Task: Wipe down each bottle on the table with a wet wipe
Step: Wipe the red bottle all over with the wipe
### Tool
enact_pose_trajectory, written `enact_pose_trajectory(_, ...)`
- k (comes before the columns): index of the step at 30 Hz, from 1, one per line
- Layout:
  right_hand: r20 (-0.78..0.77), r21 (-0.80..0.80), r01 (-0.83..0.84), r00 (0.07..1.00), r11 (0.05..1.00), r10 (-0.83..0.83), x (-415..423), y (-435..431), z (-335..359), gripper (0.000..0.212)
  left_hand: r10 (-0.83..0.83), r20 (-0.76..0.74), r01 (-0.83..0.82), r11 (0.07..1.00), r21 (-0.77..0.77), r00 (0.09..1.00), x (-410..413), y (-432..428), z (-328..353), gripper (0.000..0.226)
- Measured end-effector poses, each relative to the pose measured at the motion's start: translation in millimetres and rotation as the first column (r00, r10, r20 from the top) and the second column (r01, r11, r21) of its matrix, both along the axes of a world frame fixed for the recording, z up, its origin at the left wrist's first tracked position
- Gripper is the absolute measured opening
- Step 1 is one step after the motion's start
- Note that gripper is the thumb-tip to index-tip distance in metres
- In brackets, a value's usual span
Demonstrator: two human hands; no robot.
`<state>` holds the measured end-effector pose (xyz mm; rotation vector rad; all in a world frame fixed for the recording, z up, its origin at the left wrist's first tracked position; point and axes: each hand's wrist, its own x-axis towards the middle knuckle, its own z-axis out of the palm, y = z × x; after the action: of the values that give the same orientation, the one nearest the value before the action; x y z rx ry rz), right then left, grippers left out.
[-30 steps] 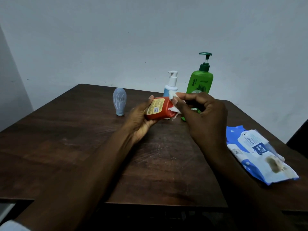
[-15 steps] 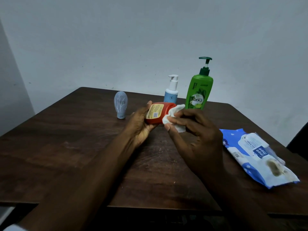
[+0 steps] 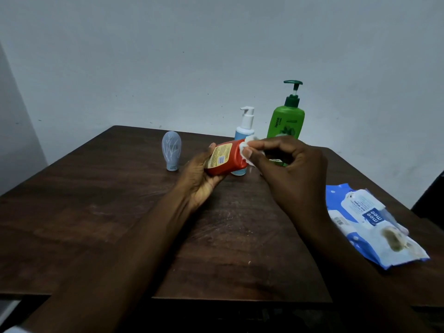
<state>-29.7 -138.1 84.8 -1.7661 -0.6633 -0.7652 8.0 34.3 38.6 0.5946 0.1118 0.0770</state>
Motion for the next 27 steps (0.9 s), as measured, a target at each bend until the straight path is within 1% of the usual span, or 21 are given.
enact_pose_trajectory(2,-0.076,0.064,-0.023,0.997,0.998,0.027,1.3,4.6,2.7,0.015,0.007,-0.003,-0.007,1.000,-0.013,1.000,-2.2,0.0,2.9,0.019)
enact_pose_trajectory(4,-0.117,0.110,-0.033,0.992,0.993,0.046,2.0,8.7,3.8,0.013,0.013,-0.005,-0.013,1.000,-0.023,1.000,-2.9,-0.5,4.2,0.017)
enact_pose_trajectory(6,-0.130,0.148,-0.053,0.989,0.988,0.073,2.4,11.7,3.5,0.011,0.024,-0.006,-0.024,0.999,-0.023,1.000,-3.0,0.0,4.0,0.020)
enact_pose_trajectory(8,-0.103,0.139,-0.058,0.992,0.989,0.072,0.8,13.1,1.0,0.012,0.030,-0.003,-0.030,0.999,-0.022,1.000,-2.1,0.6,2.7,0.029)
enact_pose_trajectory(10,0.009,0.038,-0.007,1.000,0.999,0.007,-1.7,13.2,-4.3,0.014,0.032,0.010,-0.032,0.999,-0.030,0.999,-2.1,1.2,1.3,0.030)
enact_pose_trajectory(12,0.140,-0.053,0.052,0.989,0.997,-0.044,-4.6,12.2,-11.0,0.014,0.036,0.006,-0.036,0.999,-0.039,0.999,-2.3,1.5,0.0,0.027)
enact_pose_trajectory(14,0.245,-0.111,0.093,0.968,0.990,-0.063,-5.7,10.3,-16.7,0.016,0.044,0.001,-0.044,0.998,-0.034,0.999,-2.1,1.8,-1.1,0.022)
enact_pose_trajectory(16,0.319,-0.164,0.125,0.945,0.979,-0.067,-6.8,8.8,-20.3,0.023,0.044,0.004,-0.044,0.999,-0.020,0.999,-1.8,1.6,-1.3,0.018)
enact_pose_trajectory(18,0.358,-0.219,0.130,0.933,0.967,-0.044,-6.8,5.3,-23.1,0.026,0.033,0.003,-0.033,0.999,-0.011,0.999,-1.7,1.9,-1.8,0.019)
enact_pose_trajectory(21,0.388,-0.299,0.098,0.921,0.949,0.027,-7.3,0.0,-27.3,0.025,0.020,-0.007,-0.020,1.000,0.001,1.000,-2.4,3.2,-2.5,0.033)
enact_pose_trajectory(25,0.409,-0.362,0.037,0.904,0.931,0.123,-3.3,-8.8,-28.7,0.022,0.016,-0.018,-0.016,0.999,0.032,1.000,-2.3,2.3,-2.9,0.026)
enact_pose_trajectory(27,0.421,-0.390,0.027,0.894,0.920,0.152,-1.5,-15.1,-27.1,0.019,0.008,-0.033,-0.006,0.999,0.043,0.999,-1.9,2.4,-4.0,0.035)
